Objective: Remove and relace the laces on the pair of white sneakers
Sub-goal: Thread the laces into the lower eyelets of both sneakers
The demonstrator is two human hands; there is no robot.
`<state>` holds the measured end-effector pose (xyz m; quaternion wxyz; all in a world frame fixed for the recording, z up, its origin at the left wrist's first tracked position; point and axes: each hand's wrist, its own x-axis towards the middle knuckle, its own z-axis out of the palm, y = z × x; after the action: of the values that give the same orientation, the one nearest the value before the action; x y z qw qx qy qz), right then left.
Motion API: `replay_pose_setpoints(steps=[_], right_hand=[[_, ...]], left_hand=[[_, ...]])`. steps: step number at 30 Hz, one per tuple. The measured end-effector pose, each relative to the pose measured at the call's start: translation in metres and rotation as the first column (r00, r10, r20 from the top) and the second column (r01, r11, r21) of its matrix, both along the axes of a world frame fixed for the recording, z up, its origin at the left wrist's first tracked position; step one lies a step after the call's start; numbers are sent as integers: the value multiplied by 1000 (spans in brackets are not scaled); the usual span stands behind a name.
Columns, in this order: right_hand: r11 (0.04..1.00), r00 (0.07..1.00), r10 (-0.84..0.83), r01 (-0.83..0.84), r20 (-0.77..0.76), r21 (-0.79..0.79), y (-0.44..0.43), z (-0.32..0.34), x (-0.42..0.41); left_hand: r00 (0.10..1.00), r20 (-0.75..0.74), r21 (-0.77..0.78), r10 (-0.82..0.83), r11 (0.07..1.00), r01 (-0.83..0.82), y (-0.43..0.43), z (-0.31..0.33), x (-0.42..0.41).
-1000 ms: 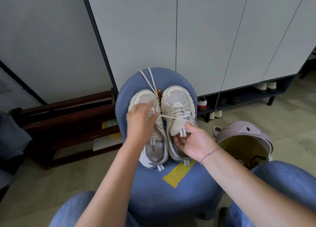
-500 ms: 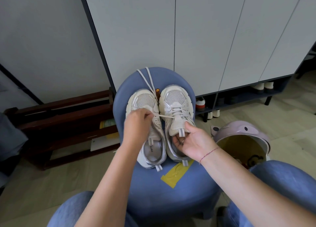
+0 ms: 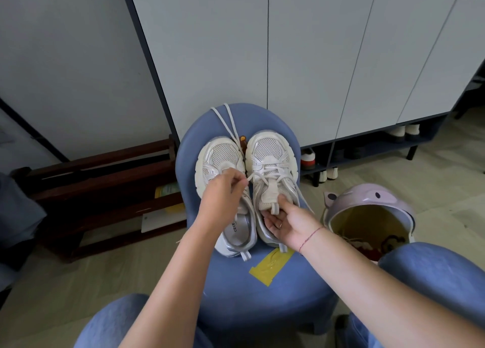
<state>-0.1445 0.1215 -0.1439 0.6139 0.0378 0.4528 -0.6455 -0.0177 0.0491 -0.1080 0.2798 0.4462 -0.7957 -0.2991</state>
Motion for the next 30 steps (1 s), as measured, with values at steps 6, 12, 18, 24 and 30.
replay_pose_setpoints(steps=[6,12,18,24,30], right_hand=[[989,985,127,-117,-119,87,5,4,-7],[830,570,557,-415,-604,374,29,36,-13],[899,-214,51,-416,-975,138,22,66,-11],[849,-211,85,-497,-974,181,-7,59,-23],[984,728,36,-144,-685,-101,-23,49,-66]], left_hand=[[990,-108,80,89,994,-81,-4,2,12],[993,-50,73,103,992,-99,-7,7,16],[991,-102,141,-91,984,105,4,22,10],[977,-143,205,-160,961,187,8,25,10],[986,-104,230,-131,961,152,1,26,23]])
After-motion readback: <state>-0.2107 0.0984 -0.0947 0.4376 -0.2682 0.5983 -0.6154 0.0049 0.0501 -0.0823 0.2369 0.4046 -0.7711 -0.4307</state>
